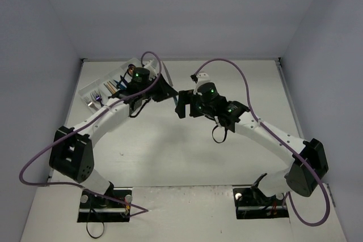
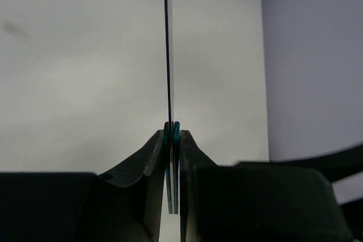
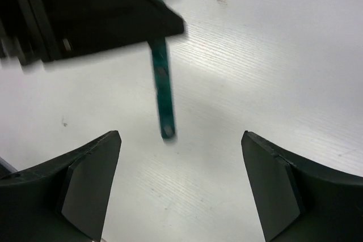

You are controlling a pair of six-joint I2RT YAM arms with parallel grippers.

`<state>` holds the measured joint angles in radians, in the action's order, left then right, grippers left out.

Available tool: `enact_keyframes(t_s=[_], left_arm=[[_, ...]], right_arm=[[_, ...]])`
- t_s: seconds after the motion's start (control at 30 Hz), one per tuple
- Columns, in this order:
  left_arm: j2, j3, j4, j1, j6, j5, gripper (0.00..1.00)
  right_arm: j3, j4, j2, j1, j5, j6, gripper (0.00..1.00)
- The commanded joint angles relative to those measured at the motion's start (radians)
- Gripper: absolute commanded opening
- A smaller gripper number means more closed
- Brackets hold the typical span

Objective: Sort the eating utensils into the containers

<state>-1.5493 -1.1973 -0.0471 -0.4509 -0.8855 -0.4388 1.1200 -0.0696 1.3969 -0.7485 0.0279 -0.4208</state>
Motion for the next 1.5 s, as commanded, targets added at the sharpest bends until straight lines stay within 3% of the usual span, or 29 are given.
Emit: enact_keyframes(t_s=[0.0,0.2,0.33,0.53,0.67,0.77,0.93,1.1,1.33,1.47], left_arm=[[-0.059,-0.038,0.004,0.196,0.067,0.026,0.00],[-0.267,-0.202,-0.103,0.411,0.132,0.041,0.02],[-0.417,-0.369,-0.170,0.473,0.157,0.053,0.05],[-0.572,-0.577,-0.289,0.514,0.182,0.102,0.33],[-0.560,-0.610,-0.304,0.515,0.197,0.121,0.45],[-0.487,-0.608,-0.323,0.513,0.214,0.119,0.51],[-0.276,-0.530,-0.399,0.491,0.336,0.153,0.51],[0.069,-0.374,-0.491,0.482,0.499,0.251,0.52],[0.600,-0.148,-0.590,0.481,0.646,0.511,0.65],[0.804,-0.071,-0.667,0.473,0.672,0.650,0.74]], right_arm=[[-0.059,0.036,-0.116,0.049,-0.060,-0.002,0.87],[-0.140,-0.040,-0.227,0.126,-0.083,-0.004,0.89],[-0.180,-0.079,-0.300,0.169,-0.097,-0.007,0.90],[-0.188,-0.133,-0.358,0.187,-0.134,-0.004,0.93],[-0.183,-0.147,-0.380,0.190,-0.145,0.003,0.97],[-0.175,-0.159,-0.397,0.192,-0.157,0.010,1.00],[-0.129,-0.216,-0.427,0.193,-0.231,0.038,1.00],[-0.070,-0.281,-0.501,0.196,-0.334,0.071,1.00],[0.010,-0.326,-0.653,0.201,-0.499,0.136,1.00],[0.025,-0.332,-0.705,0.201,-0.591,0.210,1.00]])
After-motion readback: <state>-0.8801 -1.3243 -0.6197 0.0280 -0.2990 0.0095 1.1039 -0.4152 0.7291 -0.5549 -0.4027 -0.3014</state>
